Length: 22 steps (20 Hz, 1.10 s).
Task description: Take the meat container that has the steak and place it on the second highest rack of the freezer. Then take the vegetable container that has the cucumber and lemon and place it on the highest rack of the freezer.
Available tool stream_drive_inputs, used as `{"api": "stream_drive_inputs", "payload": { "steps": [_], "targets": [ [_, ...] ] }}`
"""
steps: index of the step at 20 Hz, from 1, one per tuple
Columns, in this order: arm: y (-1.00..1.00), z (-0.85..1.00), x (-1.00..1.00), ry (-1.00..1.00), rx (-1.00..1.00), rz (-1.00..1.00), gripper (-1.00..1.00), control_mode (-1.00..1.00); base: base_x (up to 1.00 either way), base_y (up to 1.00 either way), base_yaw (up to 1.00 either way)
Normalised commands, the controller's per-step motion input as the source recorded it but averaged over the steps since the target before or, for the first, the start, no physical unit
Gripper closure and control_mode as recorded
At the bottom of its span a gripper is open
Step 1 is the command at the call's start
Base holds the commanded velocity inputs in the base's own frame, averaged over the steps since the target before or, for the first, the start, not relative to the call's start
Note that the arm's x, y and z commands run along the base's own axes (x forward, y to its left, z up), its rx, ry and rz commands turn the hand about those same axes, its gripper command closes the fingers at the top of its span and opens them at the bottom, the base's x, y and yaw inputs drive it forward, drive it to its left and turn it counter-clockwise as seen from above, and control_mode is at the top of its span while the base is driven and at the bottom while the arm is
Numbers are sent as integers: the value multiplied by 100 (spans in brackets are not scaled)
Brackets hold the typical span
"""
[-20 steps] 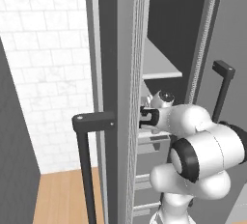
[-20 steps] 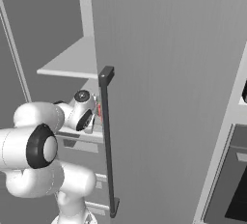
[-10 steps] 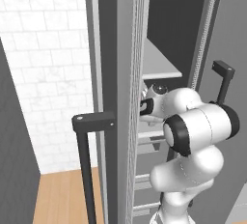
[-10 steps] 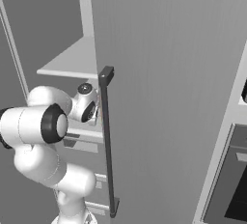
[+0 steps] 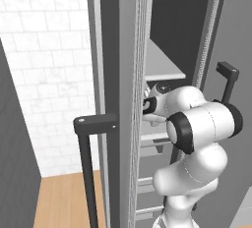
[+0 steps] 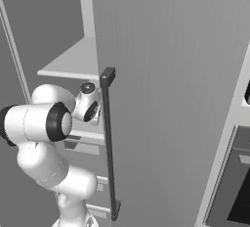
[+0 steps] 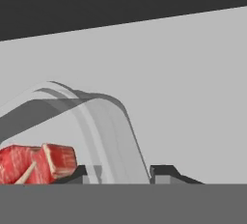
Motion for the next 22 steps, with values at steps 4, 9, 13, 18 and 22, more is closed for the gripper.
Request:
{"api": "stream_drive_inputs", "payload": {
  "steps": [4,9,13,18,22],
  "targets": [
    [0,0,0,0,0,0,-100,-100,0,0,0],
    [0,0,0,0,0,0,-100,-100,0,0,0],
    [1,7,-30,-15,0,0,-100,-100,0,0,0],
    [0,42,-100,-40,2,0,-100,-100,0,0,0],
    [0,89,-47,-11,12,0,-100,-100,0,0,0]
  ]
}}
